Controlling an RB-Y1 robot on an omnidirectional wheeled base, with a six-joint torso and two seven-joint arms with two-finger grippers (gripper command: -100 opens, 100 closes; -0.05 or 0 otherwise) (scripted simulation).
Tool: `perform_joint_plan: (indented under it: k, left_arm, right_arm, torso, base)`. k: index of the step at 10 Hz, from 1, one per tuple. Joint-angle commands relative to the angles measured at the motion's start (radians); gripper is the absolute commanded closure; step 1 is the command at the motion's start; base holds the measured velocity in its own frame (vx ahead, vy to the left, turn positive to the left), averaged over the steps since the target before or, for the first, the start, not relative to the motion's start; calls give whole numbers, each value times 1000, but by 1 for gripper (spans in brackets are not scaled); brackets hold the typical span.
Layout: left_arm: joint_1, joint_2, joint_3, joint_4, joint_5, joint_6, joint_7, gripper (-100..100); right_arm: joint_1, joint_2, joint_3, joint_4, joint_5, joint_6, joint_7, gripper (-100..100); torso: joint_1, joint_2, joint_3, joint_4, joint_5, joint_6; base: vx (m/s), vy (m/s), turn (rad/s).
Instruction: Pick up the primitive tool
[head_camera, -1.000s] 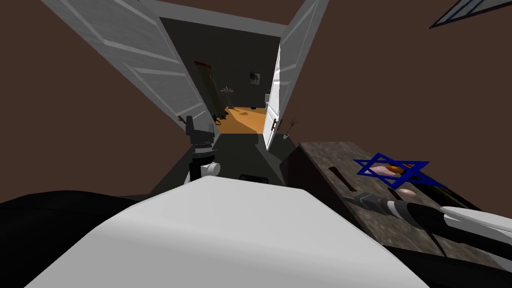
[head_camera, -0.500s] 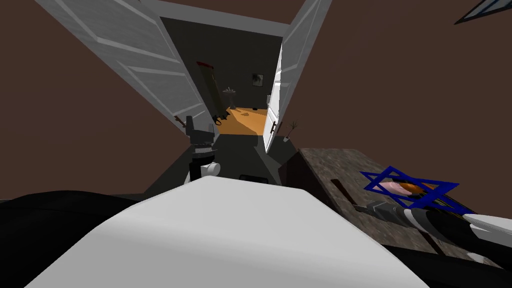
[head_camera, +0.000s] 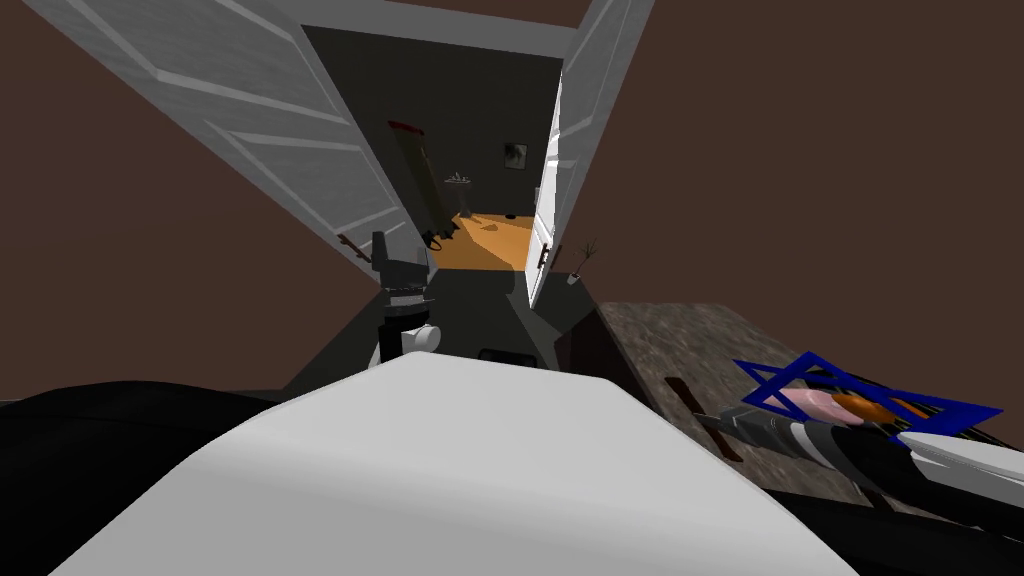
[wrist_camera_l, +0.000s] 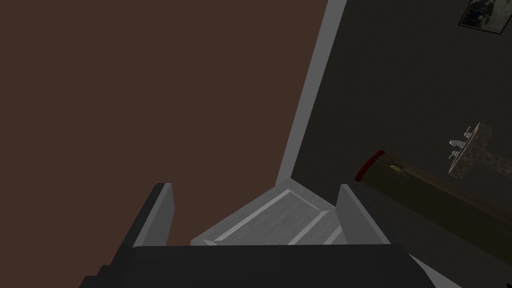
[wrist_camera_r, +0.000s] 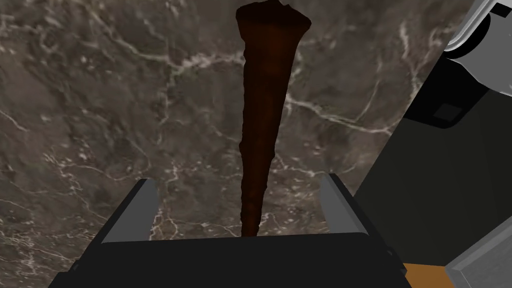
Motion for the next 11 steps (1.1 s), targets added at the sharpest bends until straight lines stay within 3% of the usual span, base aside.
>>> perform_joint_plan:
  k: [1, 3, 4, 5, 9, 10, 11]
  left_arm:
    - [0, 0, 0, 0, 0, 0, 0, 0]
    - [0, 0, 0, 0, 0, 0, 0, 0]
    - [0, 0, 0, 0, 0, 0, 0, 0]
    - [0, 0, 0, 0, 0, 0, 0, 0]
    - [0, 0, 0, 0, 0, 0, 0, 0]
    - [0, 0, 0, 0, 0, 0, 0, 0]
    - [0, 0, 0, 0, 0, 0, 0, 0]
  right_arm:
    - [2, 34, 0, 13, 8, 16, 8, -100]
    - [3, 67, 0, 25, 16, 32, 16, -100]
    - [8, 52, 0, 9, 10, 33, 11, -100]
    - [9, 53, -1, 8, 9, 37, 13, 100]
    - [9, 53, -1, 8, 9, 36, 12, 100]
    - [9, 53, -1, 8, 9, 36, 12, 0]
    - [1, 20, 0, 8, 5, 10, 5, 100]
  torso:
    - [0, 0, 0, 0, 0, 0]
    - [1, 2, 1, 0, 0, 0]
    - [1, 2, 1, 1, 0, 0]
    - [1, 2, 1, 1, 0, 0]
    - [1, 3, 2, 1, 0, 0]
    - [1, 3, 2, 1, 0, 0]
    - [1, 3, 2, 1, 0, 0]
  base:
    - [15, -8, 74]
    - [16, -10, 56]
    - [7, -5, 9]
    - [0, 0, 0]
    - [0, 0, 0]
    - [0, 0, 0]
    - [-15, 8, -99]
